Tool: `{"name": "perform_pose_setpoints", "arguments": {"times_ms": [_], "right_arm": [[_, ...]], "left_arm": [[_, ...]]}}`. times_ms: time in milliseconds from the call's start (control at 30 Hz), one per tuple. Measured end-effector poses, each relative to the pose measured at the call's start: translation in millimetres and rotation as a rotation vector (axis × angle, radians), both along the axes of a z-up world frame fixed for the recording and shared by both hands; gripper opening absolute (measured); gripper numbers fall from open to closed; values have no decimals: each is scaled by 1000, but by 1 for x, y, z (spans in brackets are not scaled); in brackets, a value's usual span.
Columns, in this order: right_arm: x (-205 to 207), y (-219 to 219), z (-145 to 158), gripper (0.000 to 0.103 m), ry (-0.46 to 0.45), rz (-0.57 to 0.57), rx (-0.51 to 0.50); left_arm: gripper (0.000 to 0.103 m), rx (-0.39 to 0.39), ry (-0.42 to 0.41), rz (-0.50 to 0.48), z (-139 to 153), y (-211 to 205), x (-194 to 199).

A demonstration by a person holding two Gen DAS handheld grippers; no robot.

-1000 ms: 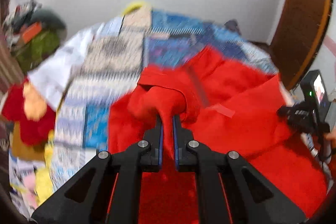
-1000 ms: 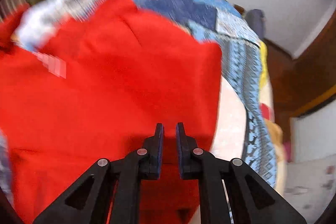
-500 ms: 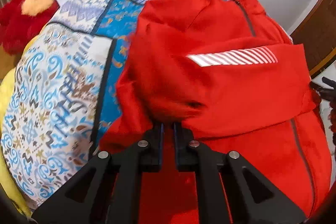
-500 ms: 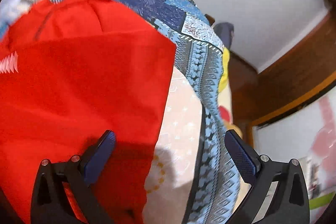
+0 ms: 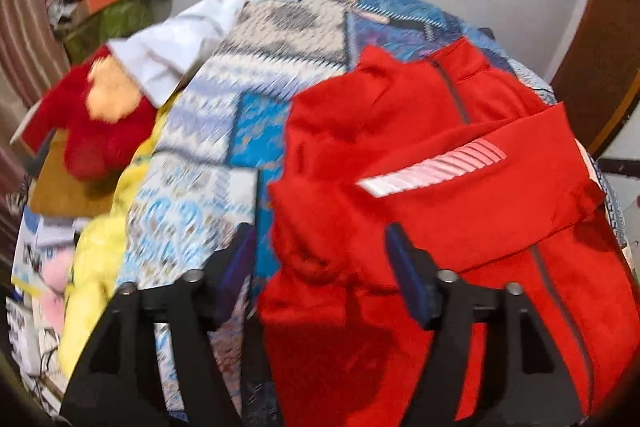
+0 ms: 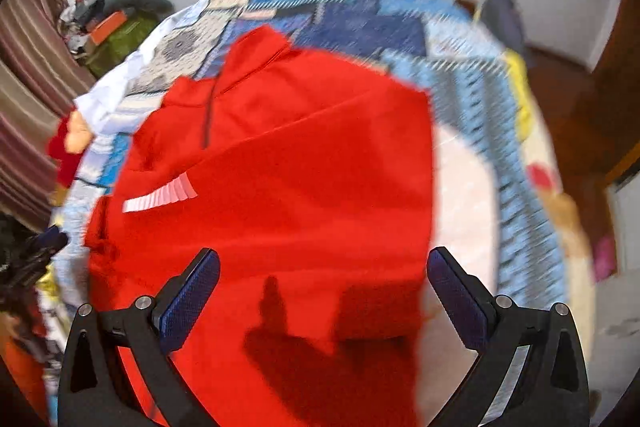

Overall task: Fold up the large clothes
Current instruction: 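Release the jacket with both tools and lay the fold flat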

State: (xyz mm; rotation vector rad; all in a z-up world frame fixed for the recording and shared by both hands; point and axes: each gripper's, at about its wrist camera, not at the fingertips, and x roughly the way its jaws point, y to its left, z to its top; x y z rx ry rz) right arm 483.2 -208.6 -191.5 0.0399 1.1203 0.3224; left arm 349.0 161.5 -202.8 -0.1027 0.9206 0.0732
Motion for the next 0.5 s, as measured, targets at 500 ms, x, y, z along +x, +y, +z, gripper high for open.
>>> {"name": "perform_pose_setpoints", "arguments": {"times_ms": [500], "right_arm": [[-29, 4, -46, 103, 96, 111, -207]], "left_arm": [[70, 125, 247, -21, -91, -3, 26]]}}
